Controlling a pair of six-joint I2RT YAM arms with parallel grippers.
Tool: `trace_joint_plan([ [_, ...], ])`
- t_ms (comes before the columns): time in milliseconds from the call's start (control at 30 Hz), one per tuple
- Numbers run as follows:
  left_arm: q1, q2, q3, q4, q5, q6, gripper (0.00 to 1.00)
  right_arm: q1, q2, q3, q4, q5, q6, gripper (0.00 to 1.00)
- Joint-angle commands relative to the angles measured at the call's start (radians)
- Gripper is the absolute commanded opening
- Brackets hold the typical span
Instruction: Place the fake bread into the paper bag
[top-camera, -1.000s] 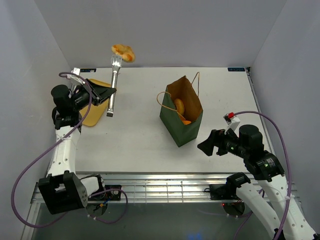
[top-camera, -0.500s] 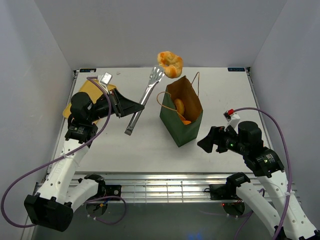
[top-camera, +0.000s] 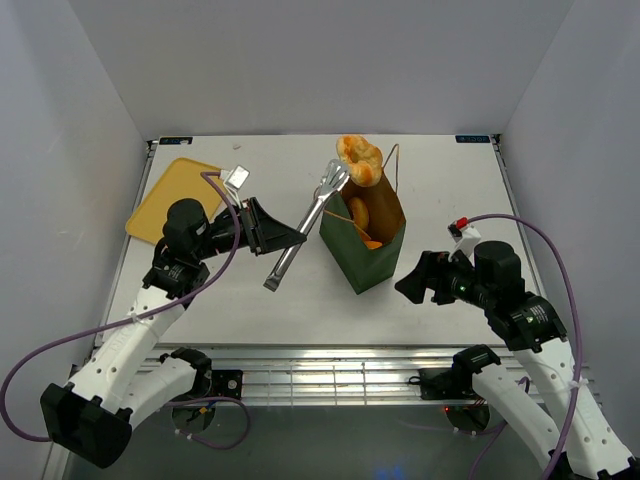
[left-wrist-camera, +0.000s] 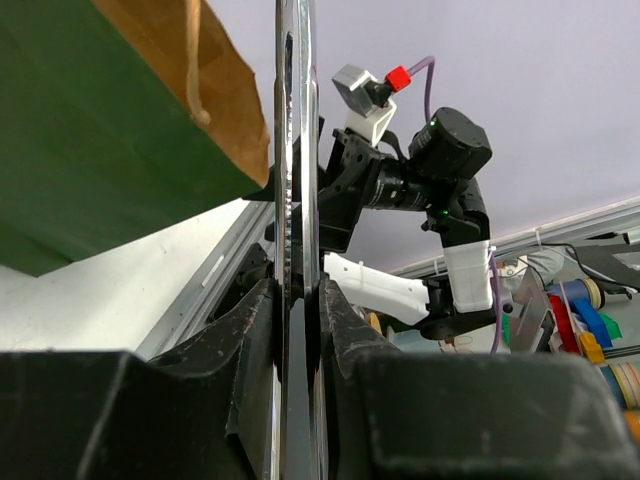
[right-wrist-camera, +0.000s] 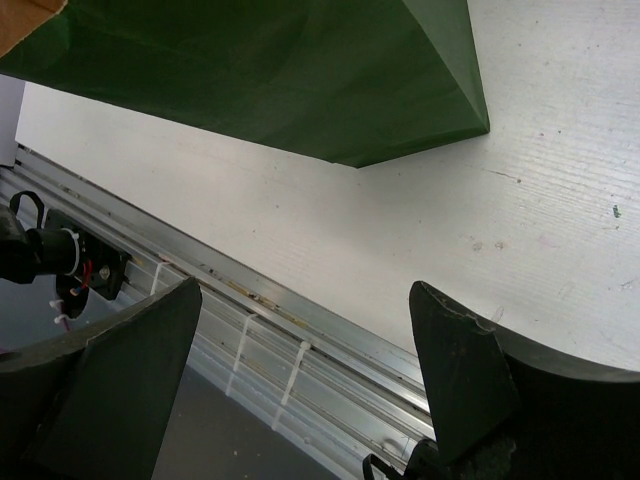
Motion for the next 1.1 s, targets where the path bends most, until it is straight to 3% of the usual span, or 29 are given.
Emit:
trace_joint_plan([
  [0, -0.009, -0.043, -0.016, 0.017, -0.025, 0.020, 0.00, 0.002, 0.012, 0.022, 0.037, 0.009, 0.003, 0.90],
  [833, -0.034, -0.024, -0.058, 0.015, -0.033, 0.017, 0.00, 0.004, 0.007, 0.002, 0.050, 0.004, 0.008, 0.90],
  [1067, -0.034, -0.021, -0.059, 0.015, -0.034, 0.017, 0.08, 0.004, 0.009, 0.002, 0.050, 0.004, 0.003, 0.90],
])
